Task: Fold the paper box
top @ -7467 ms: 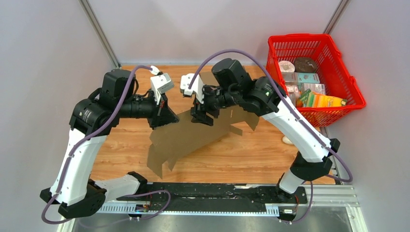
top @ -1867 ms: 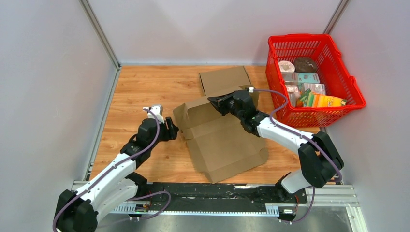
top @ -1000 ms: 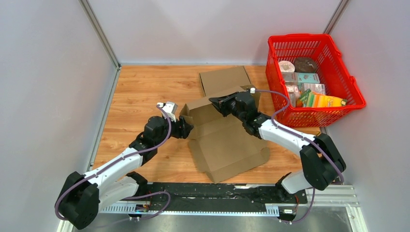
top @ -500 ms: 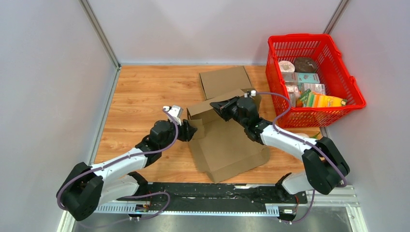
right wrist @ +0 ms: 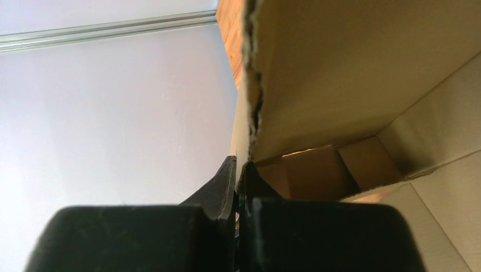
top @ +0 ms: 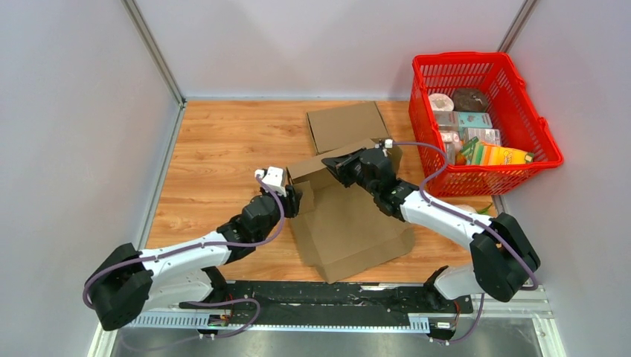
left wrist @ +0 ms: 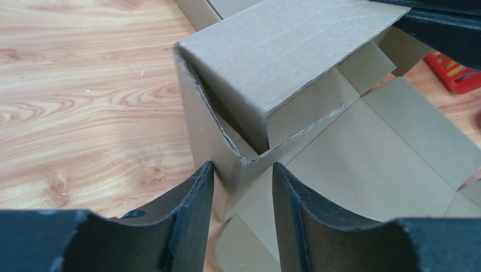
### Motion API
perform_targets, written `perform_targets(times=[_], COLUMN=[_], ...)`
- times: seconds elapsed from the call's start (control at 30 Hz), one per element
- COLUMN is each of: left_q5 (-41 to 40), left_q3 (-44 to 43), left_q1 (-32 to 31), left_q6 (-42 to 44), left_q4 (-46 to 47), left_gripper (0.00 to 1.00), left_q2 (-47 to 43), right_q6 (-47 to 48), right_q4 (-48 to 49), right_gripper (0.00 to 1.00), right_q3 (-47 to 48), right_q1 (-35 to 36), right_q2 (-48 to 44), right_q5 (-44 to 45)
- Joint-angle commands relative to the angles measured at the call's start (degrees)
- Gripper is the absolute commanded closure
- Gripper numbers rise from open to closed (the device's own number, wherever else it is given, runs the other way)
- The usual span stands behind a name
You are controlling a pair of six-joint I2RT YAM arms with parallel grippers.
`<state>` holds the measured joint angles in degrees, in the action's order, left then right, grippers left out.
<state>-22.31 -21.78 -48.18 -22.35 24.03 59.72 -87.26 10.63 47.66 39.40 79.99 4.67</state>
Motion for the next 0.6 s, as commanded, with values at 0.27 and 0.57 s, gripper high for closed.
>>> perform_targets(times=[0.27,0.57], left_q5=[-21.3,-34.2], left_q3=[-6.3,-15.7], left_q1=[-5.7,-6.0], left_q6=[2.2,-1.0], left_q4=[3.5,-6.9], left_gripper=[0.59,0.92], left_q2=[6.7,14.7], right_q6=[-3.1,-5.5], right_q4=[-9.3,-8.5], right_gripper=[1.0,1.0], right_q3=[2.5,2.2], right_q1=[3.9,4.0], right_q2=[0.8,0.6], right_q5=[3.2,1.0])
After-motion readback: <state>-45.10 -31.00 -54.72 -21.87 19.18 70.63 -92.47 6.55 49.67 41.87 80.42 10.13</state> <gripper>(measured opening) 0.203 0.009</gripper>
